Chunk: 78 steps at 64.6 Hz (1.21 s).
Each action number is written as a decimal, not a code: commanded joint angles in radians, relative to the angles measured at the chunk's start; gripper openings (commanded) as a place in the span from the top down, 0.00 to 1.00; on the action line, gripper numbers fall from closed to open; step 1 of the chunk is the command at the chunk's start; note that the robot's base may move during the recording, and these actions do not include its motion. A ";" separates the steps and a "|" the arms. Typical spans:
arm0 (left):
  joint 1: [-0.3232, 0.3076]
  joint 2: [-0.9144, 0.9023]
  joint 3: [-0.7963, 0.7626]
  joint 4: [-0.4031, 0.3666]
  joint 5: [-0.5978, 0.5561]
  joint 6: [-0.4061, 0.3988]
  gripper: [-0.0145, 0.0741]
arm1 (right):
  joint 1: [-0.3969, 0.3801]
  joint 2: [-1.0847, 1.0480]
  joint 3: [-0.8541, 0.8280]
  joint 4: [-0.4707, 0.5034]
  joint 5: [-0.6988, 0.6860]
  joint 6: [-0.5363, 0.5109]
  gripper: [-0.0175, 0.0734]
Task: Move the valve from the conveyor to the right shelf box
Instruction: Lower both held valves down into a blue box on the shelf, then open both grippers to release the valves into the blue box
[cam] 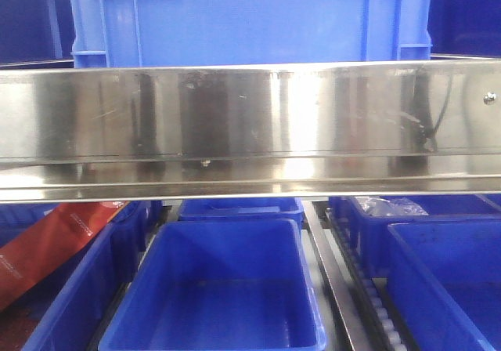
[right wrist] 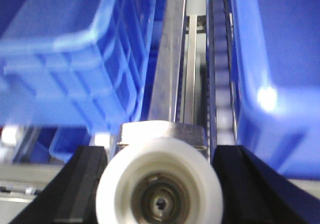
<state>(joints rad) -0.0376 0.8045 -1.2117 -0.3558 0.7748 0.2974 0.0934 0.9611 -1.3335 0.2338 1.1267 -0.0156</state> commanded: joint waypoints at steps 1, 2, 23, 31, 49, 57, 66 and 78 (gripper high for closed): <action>0.002 0.057 -0.077 -0.069 -0.020 0.050 0.96 | 0.024 0.041 -0.080 0.010 -0.095 -0.017 0.99; 0.002 0.068 -0.089 -0.079 -0.014 0.057 0.96 | 0.031 0.050 -0.091 0.010 -0.099 -0.017 0.99; -0.179 0.371 -0.355 -0.119 0.013 0.092 0.96 | 0.218 0.298 -0.331 0.010 -0.194 -0.017 0.99; -0.294 0.489 -0.436 -0.055 -0.041 0.066 0.96 | 0.263 0.415 -0.447 0.010 -0.197 -0.017 0.99; -0.438 0.732 -0.544 -0.038 -0.160 0.054 0.96 | 0.277 0.683 -0.686 0.010 -0.199 -0.017 0.99; -0.456 0.813 -0.548 -0.041 -0.184 0.054 0.96 | 0.277 0.771 -0.701 0.017 -0.204 -0.017 0.99; -0.456 0.871 -0.548 -0.041 -0.190 0.054 0.96 | 0.277 0.839 -0.701 0.017 -0.204 -0.017 0.99; -0.456 0.920 -0.548 -0.037 -0.190 0.054 0.96 | 0.277 0.882 -0.701 0.017 -0.186 -0.017 0.99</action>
<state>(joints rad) -0.4876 1.7185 -1.7425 -0.3793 0.6344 0.3557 0.3682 1.8507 -2.0147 0.2449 0.9832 -0.0278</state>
